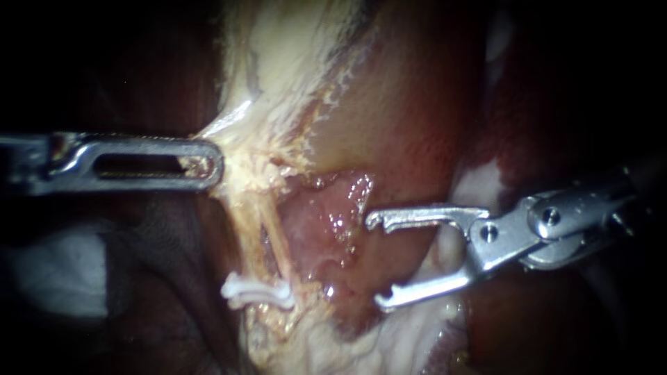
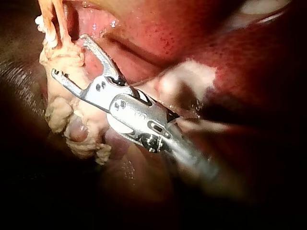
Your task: Going back second clip left tube
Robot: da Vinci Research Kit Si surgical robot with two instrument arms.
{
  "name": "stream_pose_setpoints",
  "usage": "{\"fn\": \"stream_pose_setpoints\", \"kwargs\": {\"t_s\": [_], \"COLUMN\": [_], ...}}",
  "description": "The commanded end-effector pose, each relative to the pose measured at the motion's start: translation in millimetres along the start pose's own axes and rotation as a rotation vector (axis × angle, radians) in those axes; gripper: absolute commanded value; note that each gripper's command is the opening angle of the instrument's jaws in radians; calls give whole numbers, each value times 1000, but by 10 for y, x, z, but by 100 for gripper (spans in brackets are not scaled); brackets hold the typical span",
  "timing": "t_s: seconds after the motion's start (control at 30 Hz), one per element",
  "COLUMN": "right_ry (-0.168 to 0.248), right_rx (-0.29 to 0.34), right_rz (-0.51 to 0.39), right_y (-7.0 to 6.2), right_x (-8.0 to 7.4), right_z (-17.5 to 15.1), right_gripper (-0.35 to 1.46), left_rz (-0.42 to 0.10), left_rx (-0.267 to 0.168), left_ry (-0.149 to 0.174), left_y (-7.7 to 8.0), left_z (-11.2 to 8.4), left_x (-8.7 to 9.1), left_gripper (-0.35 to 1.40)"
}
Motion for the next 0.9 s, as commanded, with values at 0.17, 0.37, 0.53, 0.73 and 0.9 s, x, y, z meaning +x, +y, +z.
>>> {"fn": "stream_pose_setpoints", "kwargs": {"t_s": [0.17,0.37,0.53,0.73,0.9], "right_ry": [17,26,25,26,25], "right_rx": [-24,-24,-24,-23,-24], "right_rz": [-32,-38,-39,-41,-42], "right_y": [5,6,5,4,3], "right_x": [14,18,15,14,13], "right_z": [-25,-41,-40,-38,-36], "right_gripper": [60,60,60,60,60], "left_rz": [0,3,9,12,7], "left_rx": [-2,6,18,30,33], "left_ry": [-2,2,7,13,17], "left_y": [0,3,6,5,-5], "left_z": [2,14,37,68,82], "left_x": [1,8,21,28,24], "left_gripper": [-35,-35,-35,-35,-35]}}
